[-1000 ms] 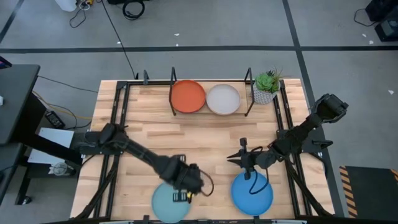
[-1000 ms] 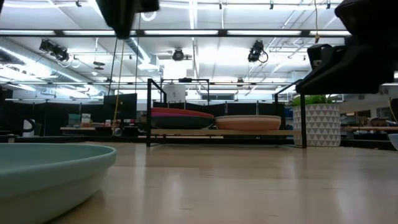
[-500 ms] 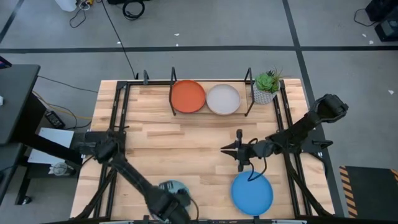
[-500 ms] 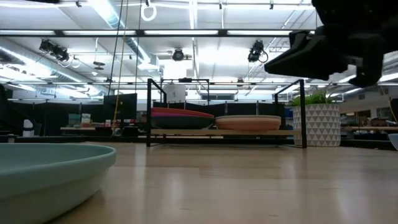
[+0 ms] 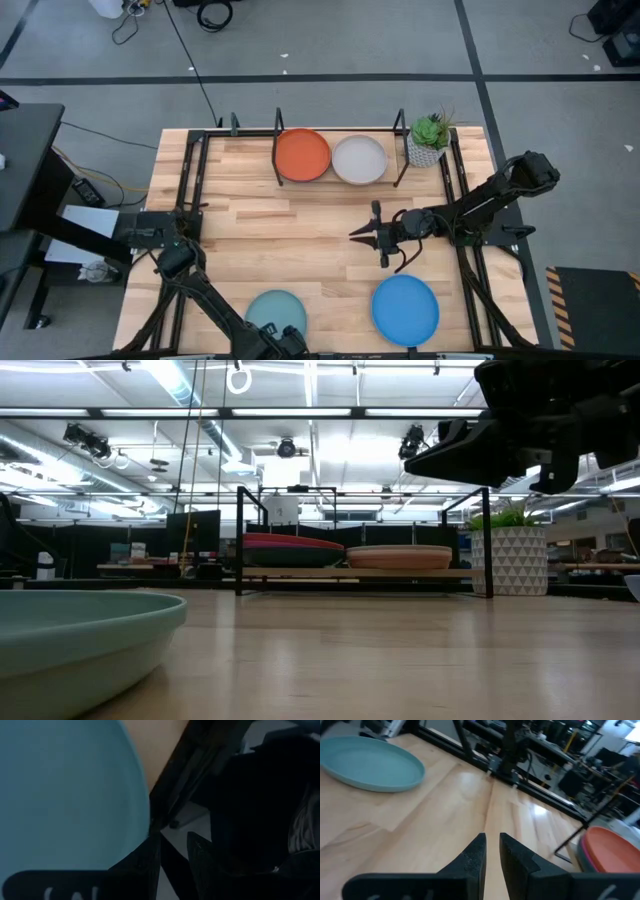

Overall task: Place and stack plates onto a shelf
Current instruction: Stack the light blue plate on top of the gray plate on the shelf

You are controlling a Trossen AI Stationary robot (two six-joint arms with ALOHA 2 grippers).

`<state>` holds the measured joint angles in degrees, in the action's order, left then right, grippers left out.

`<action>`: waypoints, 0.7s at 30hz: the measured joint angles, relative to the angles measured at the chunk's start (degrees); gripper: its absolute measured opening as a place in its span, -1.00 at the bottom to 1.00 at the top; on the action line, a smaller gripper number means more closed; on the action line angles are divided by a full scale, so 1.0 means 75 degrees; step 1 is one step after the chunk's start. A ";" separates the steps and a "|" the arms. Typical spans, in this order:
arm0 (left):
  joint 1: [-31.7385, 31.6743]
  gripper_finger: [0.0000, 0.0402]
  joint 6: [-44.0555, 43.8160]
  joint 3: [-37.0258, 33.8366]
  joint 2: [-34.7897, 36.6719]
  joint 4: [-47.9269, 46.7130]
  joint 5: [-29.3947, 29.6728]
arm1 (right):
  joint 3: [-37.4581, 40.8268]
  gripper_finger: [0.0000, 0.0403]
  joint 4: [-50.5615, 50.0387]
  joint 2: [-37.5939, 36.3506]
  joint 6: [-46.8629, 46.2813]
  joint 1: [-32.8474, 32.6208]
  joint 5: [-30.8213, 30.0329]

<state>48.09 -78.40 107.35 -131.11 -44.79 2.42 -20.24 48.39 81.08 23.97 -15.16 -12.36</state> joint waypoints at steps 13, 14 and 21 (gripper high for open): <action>-0.0040 -0.63 -0.0249 0.0009 -0.0044 -0.0727 -0.0293 | -0.0001 -0.71 -0.0185 0.0020 -0.0198 0.0038 0.0426; -0.0038 -0.64 -0.0252 0.0009 -0.0044 -0.0878 -0.0301 | -0.0001 -0.71 -0.0193 0.0020 -0.0198 0.0032 0.0500; -0.0086 -0.71 -0.0057 0.0006 -0.0044 -0.2317 -0.0290 | -0.0001 -0.71 -0.0294 0.0023 -0.0364 0.0032 0.0665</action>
<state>47.45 -78.83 107.40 -131.44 -62.17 0.25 -20.25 46.19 81.25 21.24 -14.92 -7.38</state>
